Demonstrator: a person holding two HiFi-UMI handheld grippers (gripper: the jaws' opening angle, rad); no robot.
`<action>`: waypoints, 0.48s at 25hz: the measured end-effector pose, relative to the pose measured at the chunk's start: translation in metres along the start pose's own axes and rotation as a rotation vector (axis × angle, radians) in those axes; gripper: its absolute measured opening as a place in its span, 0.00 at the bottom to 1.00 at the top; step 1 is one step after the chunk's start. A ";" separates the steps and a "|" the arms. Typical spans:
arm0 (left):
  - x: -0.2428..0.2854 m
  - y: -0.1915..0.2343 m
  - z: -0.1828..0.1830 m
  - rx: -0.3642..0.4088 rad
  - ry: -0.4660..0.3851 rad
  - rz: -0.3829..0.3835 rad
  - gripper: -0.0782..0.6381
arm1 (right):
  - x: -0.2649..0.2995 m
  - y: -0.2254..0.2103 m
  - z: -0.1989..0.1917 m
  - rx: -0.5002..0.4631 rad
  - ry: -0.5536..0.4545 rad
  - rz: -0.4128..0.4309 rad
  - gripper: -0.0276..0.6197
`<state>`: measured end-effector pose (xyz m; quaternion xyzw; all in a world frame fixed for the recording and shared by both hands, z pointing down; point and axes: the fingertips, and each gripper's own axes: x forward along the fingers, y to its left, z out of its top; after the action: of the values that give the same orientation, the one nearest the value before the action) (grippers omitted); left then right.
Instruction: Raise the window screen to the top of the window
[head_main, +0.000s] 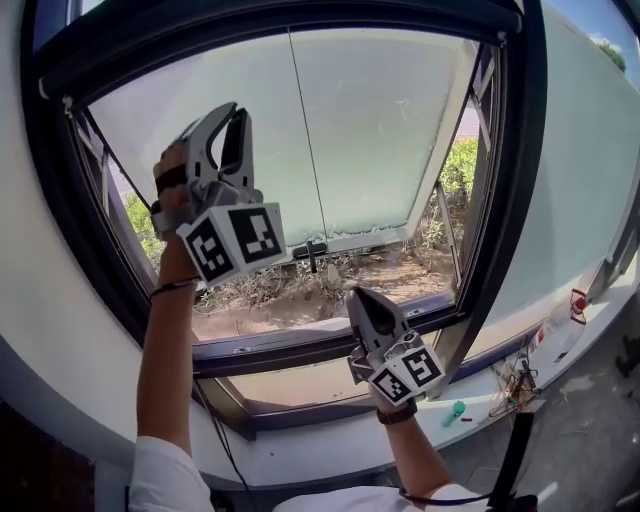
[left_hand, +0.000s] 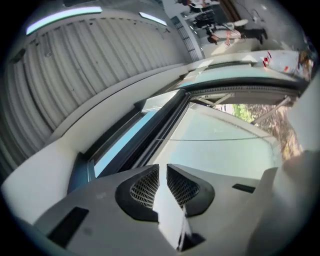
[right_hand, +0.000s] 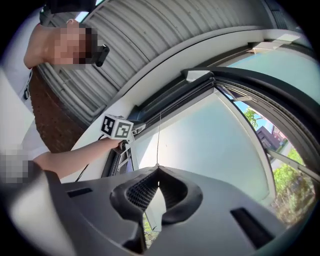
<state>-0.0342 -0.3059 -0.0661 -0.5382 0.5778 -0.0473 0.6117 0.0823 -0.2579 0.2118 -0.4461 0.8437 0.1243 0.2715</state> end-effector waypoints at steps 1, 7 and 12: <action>-0.016 -0.013 -0.004 -0.055 0.003 -0.032 0.17 | -0.011 0.000 -0.007 0.041 0.009 -0.017 0.03; -0.104 -0.082 -0.020 -0.338 0.064 -0.205 0.17 | -0.073 0.017 -0.025 0.096 0.105 -0.126 0.03; -0.196 -0.158 -0.018 -0.530 0.107 -0.329 0.17 | -0.129 0.030 -0.036 0.011 0.219 -0.223 0.03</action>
<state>-0.0228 -0.2494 0.1794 -0.7619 0.5066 -0.0216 0.4029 0.1037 -0.1682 0.3142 -0.5465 0.8141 0.0394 0.1926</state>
